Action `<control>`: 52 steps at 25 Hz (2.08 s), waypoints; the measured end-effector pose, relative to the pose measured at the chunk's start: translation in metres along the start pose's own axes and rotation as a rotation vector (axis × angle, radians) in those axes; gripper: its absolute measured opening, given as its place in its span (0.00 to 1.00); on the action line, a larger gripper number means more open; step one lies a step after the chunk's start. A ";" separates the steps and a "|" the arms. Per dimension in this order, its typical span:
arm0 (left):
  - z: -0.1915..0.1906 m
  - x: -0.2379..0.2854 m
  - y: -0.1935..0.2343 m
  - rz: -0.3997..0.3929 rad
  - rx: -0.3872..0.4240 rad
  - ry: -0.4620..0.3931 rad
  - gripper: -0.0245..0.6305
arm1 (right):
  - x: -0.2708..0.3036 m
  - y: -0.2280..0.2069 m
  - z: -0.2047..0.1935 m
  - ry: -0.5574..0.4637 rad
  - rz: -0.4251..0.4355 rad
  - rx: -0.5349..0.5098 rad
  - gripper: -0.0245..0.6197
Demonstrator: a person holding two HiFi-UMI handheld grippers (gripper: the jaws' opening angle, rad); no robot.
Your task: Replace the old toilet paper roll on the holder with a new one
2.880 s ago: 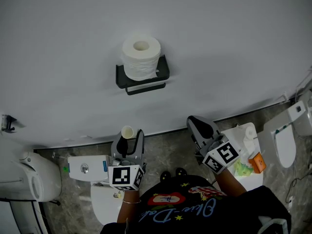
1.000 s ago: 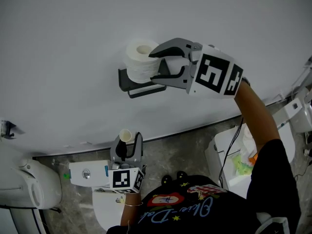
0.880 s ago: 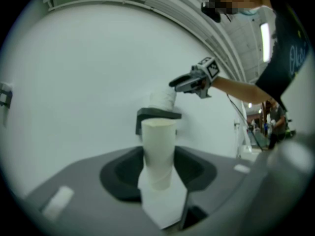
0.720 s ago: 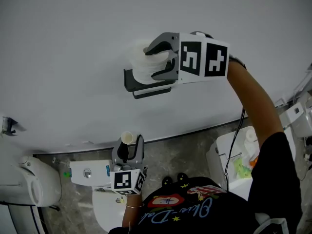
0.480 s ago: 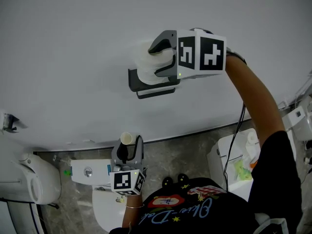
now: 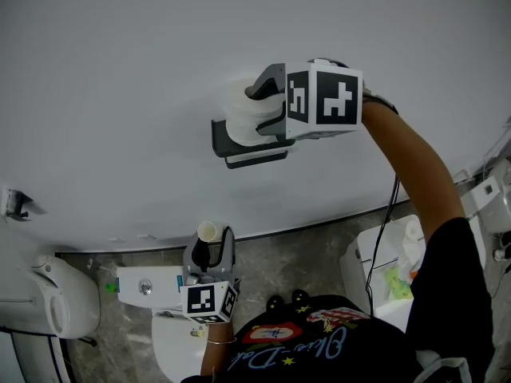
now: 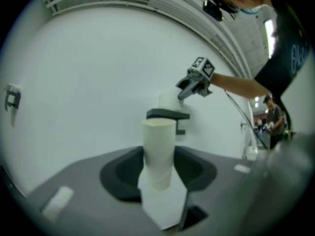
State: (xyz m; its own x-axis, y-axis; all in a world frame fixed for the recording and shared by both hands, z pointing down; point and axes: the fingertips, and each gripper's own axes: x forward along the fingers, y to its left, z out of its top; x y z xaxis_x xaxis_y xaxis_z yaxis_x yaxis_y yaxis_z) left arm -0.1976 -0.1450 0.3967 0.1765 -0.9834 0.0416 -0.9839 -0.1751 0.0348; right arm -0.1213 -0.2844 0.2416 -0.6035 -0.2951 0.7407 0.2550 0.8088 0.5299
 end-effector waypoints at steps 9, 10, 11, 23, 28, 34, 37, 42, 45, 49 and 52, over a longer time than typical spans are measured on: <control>0.002 -0.002 0.000 0.000 0.005 -0.008 0.32 | -0.016 0.003 -0.005 -0.145 -0.143 0.040 0.35; 0.003 -0.002 0.000 -0.001 0.008 -0.010 0.32 | -0.023 0.002 -0.005 -0.194 -0.168 0.072 0.35; 0.004 -0.002 -0.001 -0.003 0.011 -0.012 0.32 | -0.032 0.001 -0.005 -0.252 -0.192 0.110 0.35; 0.011 0.020 -0.036 -0.108 0.048 -0.006 0.32 | -0.121 0.076 -0.077 -0.985 -0.352 0.596 0.35; 0.012 0.028 -0.042 -0.128 0.062 0.005 0.32 | -0.088 0.113 -0.120 -1.047 -0.337 0.796 0.34; 0.012 0.026 -0.041 -0.114 0.072 0.020 0.32 | -0.041 0.119 -0.141 -1.102 -0.275 0.915 0.34; 0.010 0.024 -0.033 -0.092 0.073 0.026 0.32 | -0.033 0.119 -0.148 -1.144 -0.247 0.944 0.34; 0.009 0.023 -0.025 -0.069 0.071 0.030 0.32 | -0.019 0.117 -0.155 -1.114 -0.242 0.959 0.34; 0.008 0.022 -0.025 -0.067 0.068 0.029 0.32 | -0.013 0.107 -0.156 -1.136 -0.250 0.979 0.34; 0.006 0.022 -0.023 -0.059 0.065 0.033 0.32 | -0.007 0.097 -0.163 -1.152 -0.248 1.018 0.33; 0.004 0.020 -0.023 -0.057 0.064 0.036 0.32 | -0.003 0.096 -0.162 -1.163 -0.217 1.024 0.33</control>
State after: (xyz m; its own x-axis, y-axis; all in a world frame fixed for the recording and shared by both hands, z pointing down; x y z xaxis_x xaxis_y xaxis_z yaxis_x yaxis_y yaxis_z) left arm -0.1716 -0.1605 0.3924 0.2317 -0.9697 0.0769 -0.9718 -0.2343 -0.0259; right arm 0.0273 -0.2888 0.3575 -0.9127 -0.2981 -0.2795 -0.2218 0.9358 -0.2738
